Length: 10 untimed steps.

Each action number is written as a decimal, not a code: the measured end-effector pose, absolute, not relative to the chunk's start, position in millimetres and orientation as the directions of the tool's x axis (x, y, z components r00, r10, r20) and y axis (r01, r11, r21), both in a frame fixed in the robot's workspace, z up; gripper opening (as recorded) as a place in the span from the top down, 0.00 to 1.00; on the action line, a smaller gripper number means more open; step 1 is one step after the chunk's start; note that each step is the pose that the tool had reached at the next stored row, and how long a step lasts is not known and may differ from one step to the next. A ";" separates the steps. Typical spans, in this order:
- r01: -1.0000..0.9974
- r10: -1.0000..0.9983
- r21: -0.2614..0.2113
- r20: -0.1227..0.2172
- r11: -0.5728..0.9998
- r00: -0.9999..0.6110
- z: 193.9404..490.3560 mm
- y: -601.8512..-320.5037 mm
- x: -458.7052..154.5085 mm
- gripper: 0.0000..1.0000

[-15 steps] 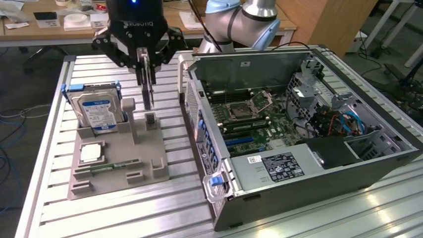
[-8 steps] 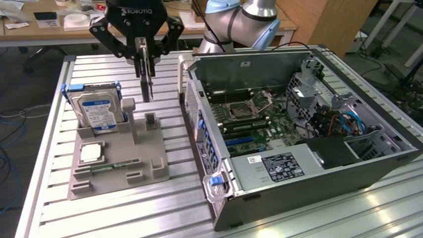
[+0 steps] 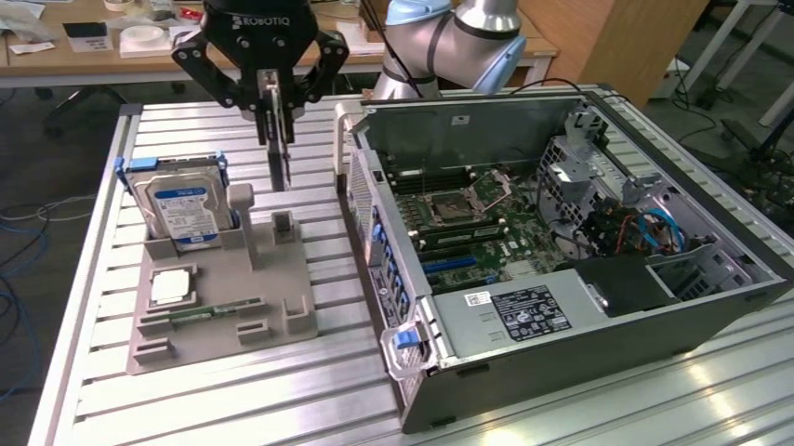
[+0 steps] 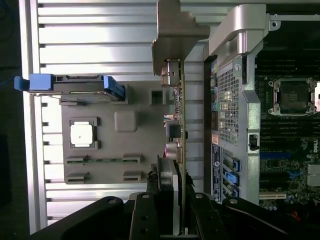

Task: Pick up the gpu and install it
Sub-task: 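Pick up the gpu and move the gpu toward the slot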

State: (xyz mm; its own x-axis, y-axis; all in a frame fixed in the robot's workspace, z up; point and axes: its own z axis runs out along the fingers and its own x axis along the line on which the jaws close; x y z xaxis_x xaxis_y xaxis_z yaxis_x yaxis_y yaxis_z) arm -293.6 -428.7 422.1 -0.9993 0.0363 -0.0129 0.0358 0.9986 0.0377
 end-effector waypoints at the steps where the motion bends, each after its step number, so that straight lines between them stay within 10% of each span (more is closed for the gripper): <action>1: 0.036 0.036 0.038 -0.013 0.999 -0.999 422.1 -428.7 -292.5 0.72; 10: 0.036 0.036 0.038 -0.013 0.999 -0.999 422.0 -428.6 -282.8 0.72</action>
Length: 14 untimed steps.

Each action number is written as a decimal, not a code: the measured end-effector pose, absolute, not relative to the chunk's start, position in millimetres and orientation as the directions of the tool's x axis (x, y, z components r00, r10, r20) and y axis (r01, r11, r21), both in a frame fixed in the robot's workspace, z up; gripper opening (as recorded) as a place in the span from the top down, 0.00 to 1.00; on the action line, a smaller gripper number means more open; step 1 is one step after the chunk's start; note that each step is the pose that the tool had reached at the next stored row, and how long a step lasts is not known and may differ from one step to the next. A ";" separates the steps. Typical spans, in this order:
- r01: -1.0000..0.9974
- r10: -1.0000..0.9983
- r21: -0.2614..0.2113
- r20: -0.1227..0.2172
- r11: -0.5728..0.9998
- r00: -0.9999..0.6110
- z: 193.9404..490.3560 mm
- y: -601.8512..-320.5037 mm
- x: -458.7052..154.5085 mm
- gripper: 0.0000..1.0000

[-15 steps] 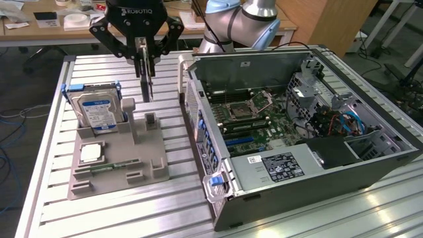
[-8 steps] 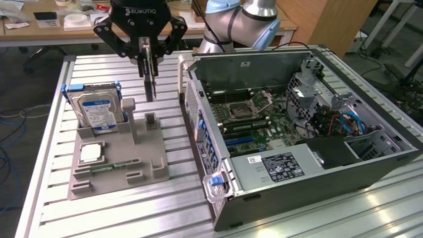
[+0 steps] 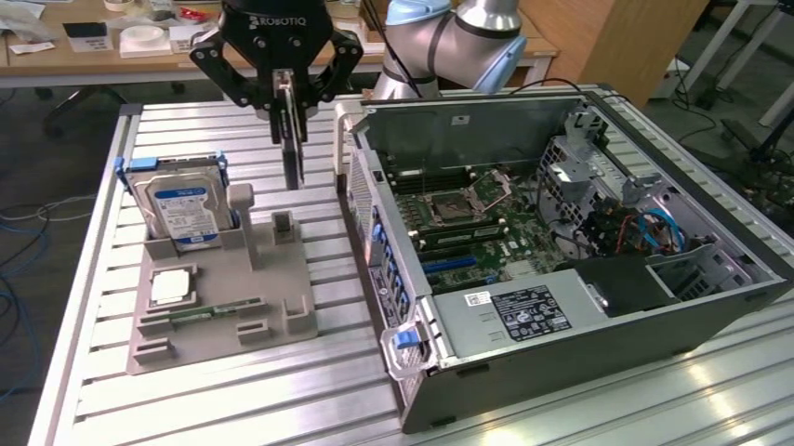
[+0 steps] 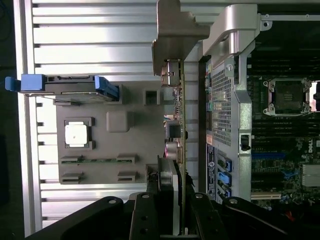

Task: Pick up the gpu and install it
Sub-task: 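Pick up the gpu and move the gpu toward the slot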

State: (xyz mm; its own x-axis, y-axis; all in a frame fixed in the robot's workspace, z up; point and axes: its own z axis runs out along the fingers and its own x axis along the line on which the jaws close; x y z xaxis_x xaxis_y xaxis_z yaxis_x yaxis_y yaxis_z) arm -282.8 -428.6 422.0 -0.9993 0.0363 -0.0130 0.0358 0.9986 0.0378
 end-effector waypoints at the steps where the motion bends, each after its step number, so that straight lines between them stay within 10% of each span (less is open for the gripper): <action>1: 0.036 0.036 0.038 -0.013 0.999 -0.999 421.9 -428.7 -281.8 0.72; 14: 0.036 0.036 0.038 -0.013 0.999 -0.999 421.8 -428.7 -272.7 0.72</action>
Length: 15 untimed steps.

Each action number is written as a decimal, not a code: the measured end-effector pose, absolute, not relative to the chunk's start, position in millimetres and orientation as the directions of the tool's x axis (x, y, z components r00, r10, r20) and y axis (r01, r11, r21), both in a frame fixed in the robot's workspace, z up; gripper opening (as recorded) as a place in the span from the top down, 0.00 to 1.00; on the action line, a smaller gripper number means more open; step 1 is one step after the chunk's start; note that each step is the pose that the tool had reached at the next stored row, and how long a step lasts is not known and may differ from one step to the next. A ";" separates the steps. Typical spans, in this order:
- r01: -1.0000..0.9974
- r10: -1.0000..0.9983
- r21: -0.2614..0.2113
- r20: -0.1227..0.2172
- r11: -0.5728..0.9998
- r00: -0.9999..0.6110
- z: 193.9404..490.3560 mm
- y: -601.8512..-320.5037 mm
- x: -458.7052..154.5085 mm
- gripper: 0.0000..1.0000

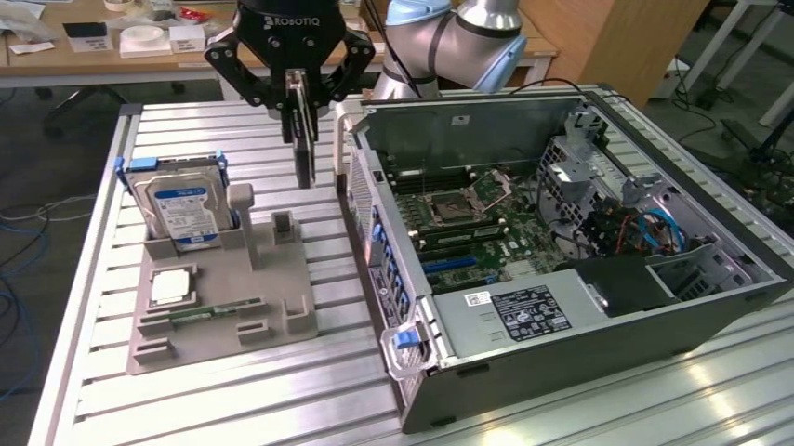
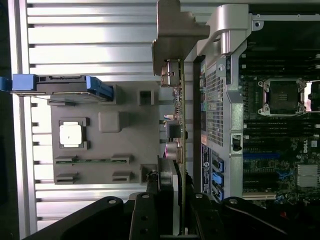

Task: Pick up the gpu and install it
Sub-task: 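Pick up the gpu and move the gpu toward the slot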

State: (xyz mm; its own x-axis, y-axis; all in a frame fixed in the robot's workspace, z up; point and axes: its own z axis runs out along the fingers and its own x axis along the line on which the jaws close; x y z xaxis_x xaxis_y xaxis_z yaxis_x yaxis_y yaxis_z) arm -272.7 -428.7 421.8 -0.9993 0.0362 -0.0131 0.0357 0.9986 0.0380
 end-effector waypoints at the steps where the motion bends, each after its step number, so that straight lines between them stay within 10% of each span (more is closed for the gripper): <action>1: 0.036 0.036 0.038 -0.013 0.999 -0.999 421.8 -428.6 -272.4 0.72; 15: 0.036 0.036 0.038 -0.013 0.999 -0.999 421.7 -428.7 -266.7 0.72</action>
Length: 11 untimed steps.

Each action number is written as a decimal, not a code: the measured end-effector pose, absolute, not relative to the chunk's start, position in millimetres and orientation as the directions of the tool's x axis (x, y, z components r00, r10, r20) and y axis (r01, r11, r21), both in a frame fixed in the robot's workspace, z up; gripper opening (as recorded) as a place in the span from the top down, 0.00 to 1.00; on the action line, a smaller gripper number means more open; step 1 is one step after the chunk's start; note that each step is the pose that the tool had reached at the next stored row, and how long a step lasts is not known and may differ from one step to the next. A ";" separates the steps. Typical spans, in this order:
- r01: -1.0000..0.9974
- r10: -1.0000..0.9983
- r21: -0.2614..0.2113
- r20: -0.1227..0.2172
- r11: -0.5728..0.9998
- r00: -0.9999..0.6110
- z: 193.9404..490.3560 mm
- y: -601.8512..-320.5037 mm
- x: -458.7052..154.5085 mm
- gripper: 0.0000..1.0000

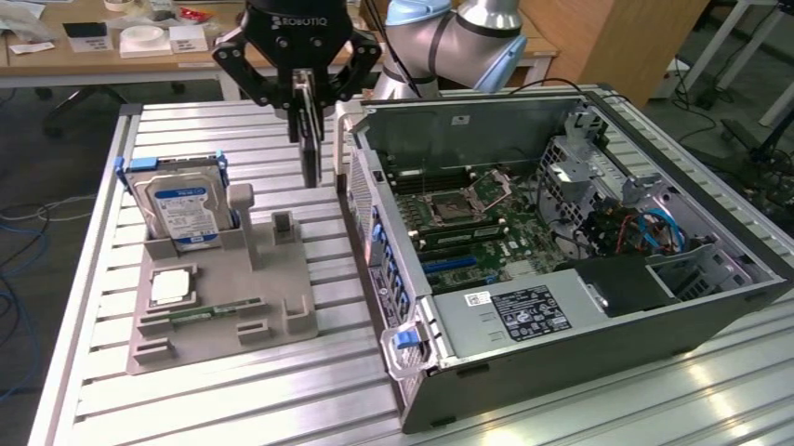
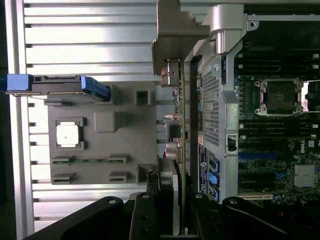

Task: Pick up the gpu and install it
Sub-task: 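Pick up the gpu and move the gpu toward the slot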

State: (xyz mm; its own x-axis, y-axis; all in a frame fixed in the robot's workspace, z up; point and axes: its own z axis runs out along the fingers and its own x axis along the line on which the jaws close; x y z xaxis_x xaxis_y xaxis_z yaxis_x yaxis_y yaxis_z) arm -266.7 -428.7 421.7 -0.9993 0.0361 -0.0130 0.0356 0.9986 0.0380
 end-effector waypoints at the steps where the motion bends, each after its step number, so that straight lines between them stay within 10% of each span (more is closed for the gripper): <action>1: 0.036 0.036 0.038 -0.013 0.999 -0.999 421.7 -428.7 -266.2 0.72; 11: 0.036 0.036 0.038 -0.013 0.999 -0.999 421.7 -428.7 -260.4 0.72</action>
